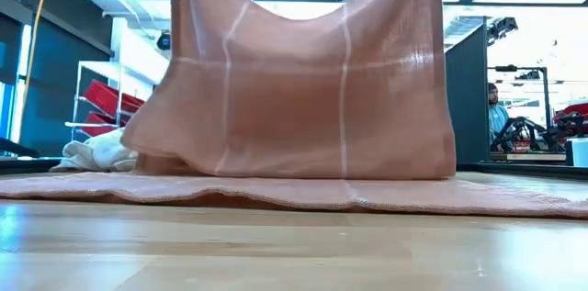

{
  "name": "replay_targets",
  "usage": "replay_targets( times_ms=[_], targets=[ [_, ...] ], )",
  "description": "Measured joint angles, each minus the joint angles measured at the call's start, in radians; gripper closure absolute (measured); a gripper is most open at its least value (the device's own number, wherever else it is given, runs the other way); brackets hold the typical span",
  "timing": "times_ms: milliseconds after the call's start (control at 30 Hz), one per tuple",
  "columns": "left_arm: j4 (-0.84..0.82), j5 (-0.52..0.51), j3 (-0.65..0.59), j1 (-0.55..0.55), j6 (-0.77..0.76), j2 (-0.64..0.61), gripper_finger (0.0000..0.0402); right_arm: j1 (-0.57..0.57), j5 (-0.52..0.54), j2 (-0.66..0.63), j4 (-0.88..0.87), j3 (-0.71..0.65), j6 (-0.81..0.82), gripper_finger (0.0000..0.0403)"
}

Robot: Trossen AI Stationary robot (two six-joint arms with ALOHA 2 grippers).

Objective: Fold towel
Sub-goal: Fold the brown towel

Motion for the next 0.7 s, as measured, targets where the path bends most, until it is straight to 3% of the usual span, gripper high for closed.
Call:
replay_targets(
  times_ms=[300, 567, 700],
  targets=[
    [0.018, 0.289, -0.258, 0.002, -0.141, -0.018, 0.0387, 0.028, -0.243, 0.0, 0.158, -0.253, 0.086, 0.0393],
    [0.195, 0.738, -0.451, -0.018, -0.339, -0.017, 0.0387, 0.028, -0.712, 0.0, 0.7, -0.473, 0.046, 0.0393],
    [0.34, 0.744, -0.552, -0.078, -0.44, 0.0, 0.0387, 0.038, -0.765, 0.025, 0.954, -0.571, 0.086, 0.0393]
  ],
)
